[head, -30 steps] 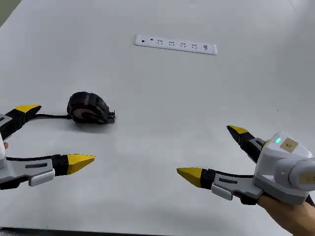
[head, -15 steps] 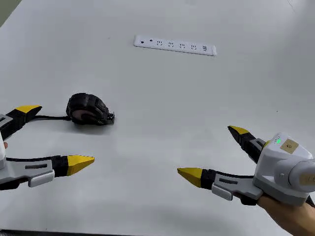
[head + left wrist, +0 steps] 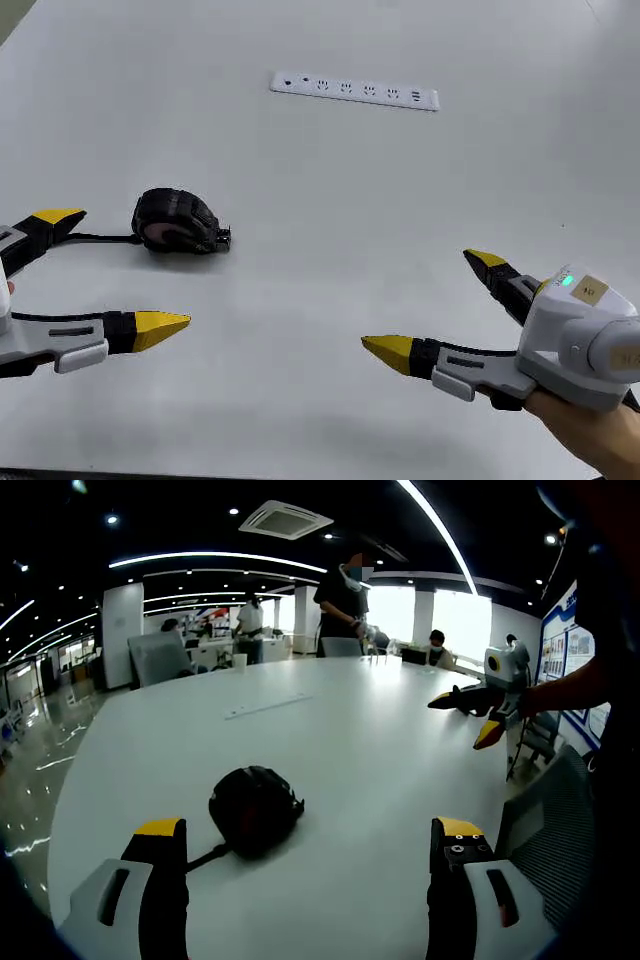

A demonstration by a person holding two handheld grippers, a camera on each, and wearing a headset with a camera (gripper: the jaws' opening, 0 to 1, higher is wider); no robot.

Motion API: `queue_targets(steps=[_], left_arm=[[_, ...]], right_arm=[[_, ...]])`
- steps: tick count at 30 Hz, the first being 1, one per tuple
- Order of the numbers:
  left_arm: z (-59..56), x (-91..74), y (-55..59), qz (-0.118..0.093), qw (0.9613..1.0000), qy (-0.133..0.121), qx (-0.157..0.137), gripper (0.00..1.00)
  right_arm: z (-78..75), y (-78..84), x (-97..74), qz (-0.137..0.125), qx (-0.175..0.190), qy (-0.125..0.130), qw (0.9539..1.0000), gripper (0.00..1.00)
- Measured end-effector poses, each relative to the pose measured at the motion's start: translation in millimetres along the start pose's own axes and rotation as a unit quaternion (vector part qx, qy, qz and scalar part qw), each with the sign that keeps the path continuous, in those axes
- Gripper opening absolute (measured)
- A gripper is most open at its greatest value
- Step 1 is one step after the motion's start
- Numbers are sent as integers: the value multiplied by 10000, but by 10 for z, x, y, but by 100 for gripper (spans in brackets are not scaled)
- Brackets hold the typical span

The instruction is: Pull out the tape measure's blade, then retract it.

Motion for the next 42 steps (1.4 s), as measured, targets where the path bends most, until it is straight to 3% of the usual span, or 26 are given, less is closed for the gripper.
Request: queue_targets(steps=[18,37,39,42], left_arm=[[200,122,23,86,9998,168,82,99],[422,299,50,341,9970,561,405,98],[447,315,49,373,9964,606,451,98],[488,344,45,430,9952,698,543,98]], right_arm=[[-109,-70,157,143,-167,-120,9997,99],[-155,-111,451,540,-546,-643,9950,99],[-167,-109,472,583,-581,-722,9940,93],[-172,-116,523,629,-661,-799,9926,94]])
Point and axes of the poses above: the centre of the closed fingertips' face, and the gripper's own axes: x roughly forward along the fingers, z roughly to its left, y roughly out of its underside, the point moved 8 cm from there along -x, roughly backward along the fingers, and after that the axes turned 11 degrees about x, right-handed, at the moved point
